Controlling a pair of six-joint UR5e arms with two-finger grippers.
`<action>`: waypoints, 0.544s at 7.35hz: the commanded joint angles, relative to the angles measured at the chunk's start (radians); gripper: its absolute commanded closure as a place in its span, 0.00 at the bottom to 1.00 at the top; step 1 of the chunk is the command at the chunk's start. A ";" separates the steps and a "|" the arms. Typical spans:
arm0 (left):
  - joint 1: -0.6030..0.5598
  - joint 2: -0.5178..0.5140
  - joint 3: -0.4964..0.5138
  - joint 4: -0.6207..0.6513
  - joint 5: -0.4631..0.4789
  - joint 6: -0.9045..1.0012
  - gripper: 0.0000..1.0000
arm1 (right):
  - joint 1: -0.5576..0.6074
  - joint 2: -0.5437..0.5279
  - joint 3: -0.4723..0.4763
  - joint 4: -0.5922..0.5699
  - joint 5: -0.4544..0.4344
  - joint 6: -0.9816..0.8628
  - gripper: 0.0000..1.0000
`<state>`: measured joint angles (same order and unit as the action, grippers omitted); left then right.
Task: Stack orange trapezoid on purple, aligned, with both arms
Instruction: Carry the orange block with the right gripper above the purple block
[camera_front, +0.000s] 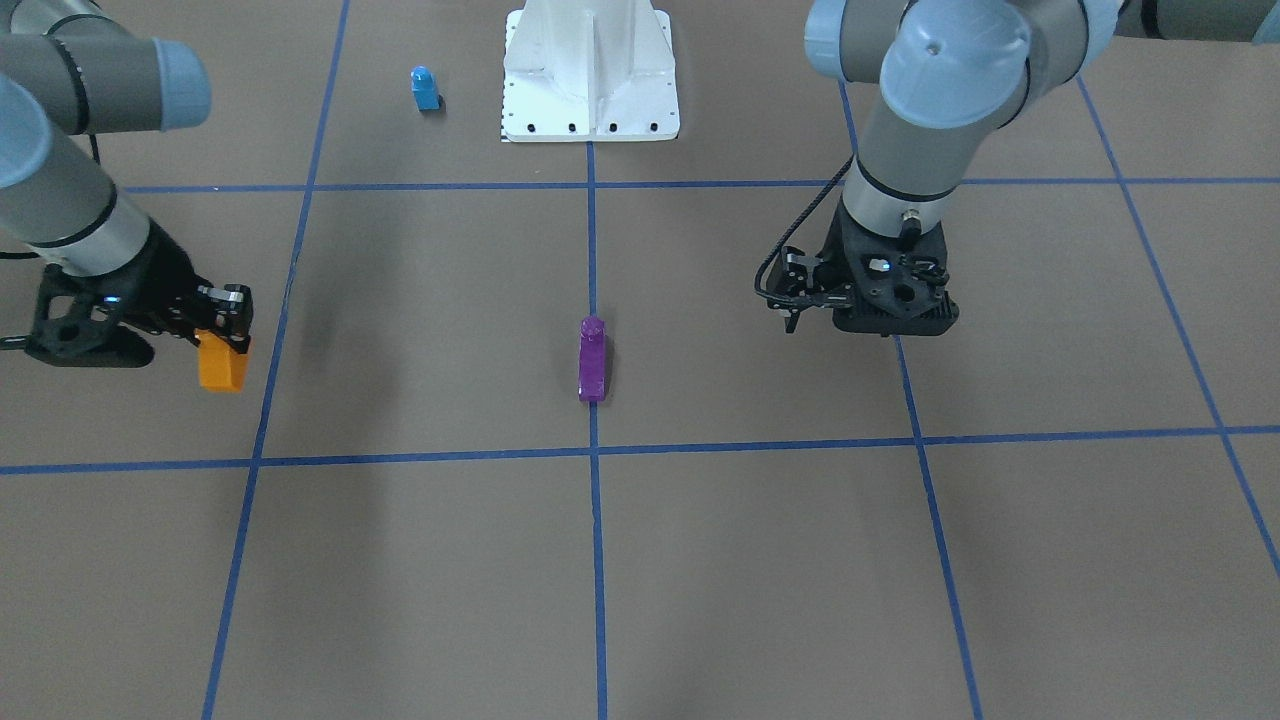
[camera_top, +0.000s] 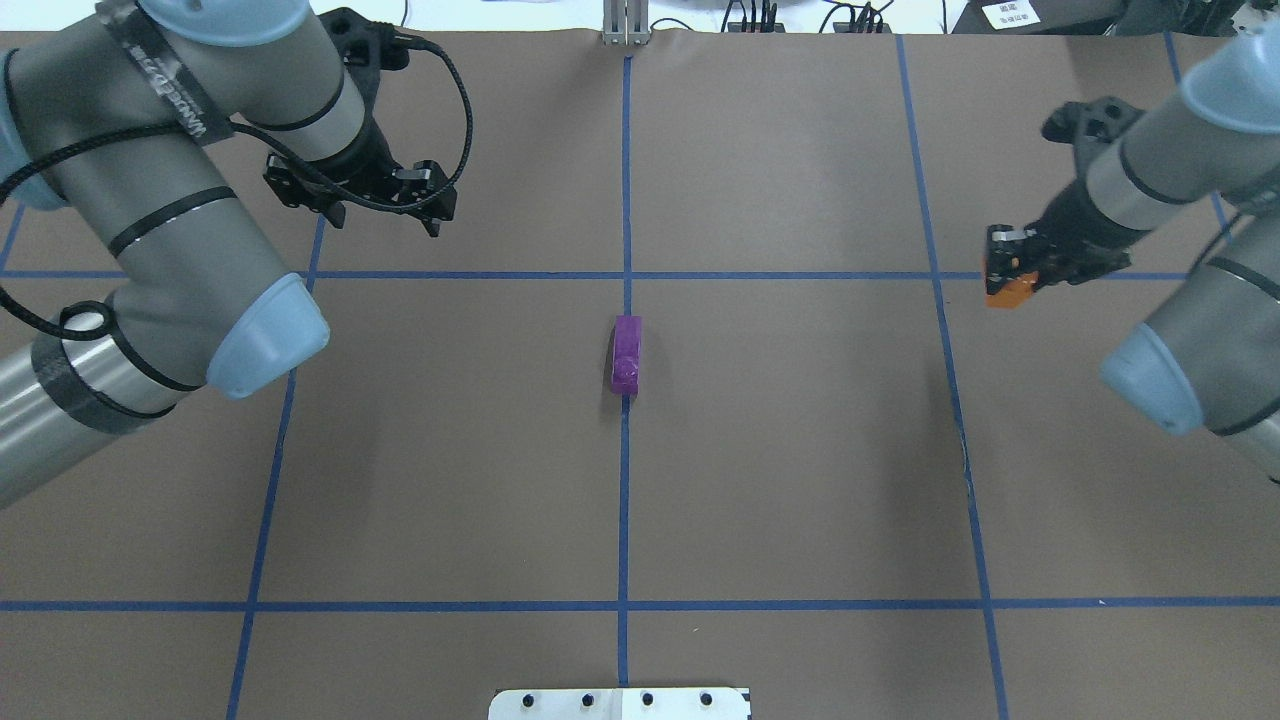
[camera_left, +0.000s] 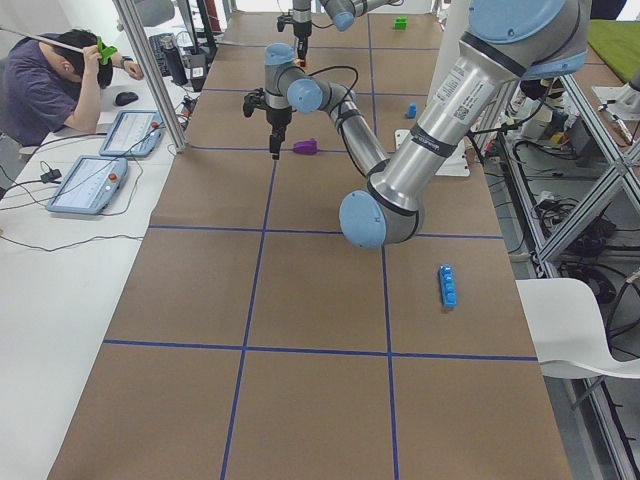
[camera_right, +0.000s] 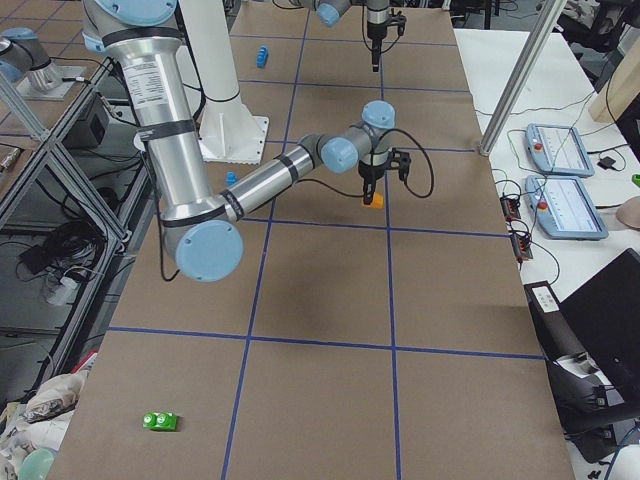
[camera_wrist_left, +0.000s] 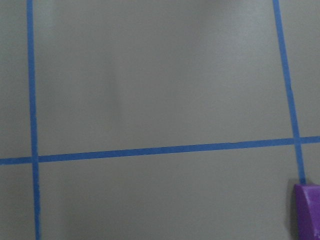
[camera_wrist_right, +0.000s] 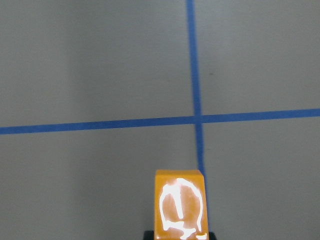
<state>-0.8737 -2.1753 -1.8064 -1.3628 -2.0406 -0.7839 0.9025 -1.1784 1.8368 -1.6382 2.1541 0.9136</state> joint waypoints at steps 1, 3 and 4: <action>-0.106 0.130 -0.014 -0.002 -0.052 0.194 0.00 | -0.167 0.321 -0.095 -0.194 -0.139 0.124 1.00; -0.197 0.213 -0.005 -0.006 -0.052 0.374 0.00 | -0.255 0.607 -0.352 -0.223 -0.161 0.240 1.00; -0.214 0.219 0.004 -0.006 -0.052 0.392 0.00 | -0.289 0.690 -0.455 -0.213 -0.193 0.254 1.00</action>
<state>-1.0534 -1.9789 -1.8111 -1.3678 -2.0912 -0.4463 0.6622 -0.6195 1.5206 -1.8507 1.9934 1.1297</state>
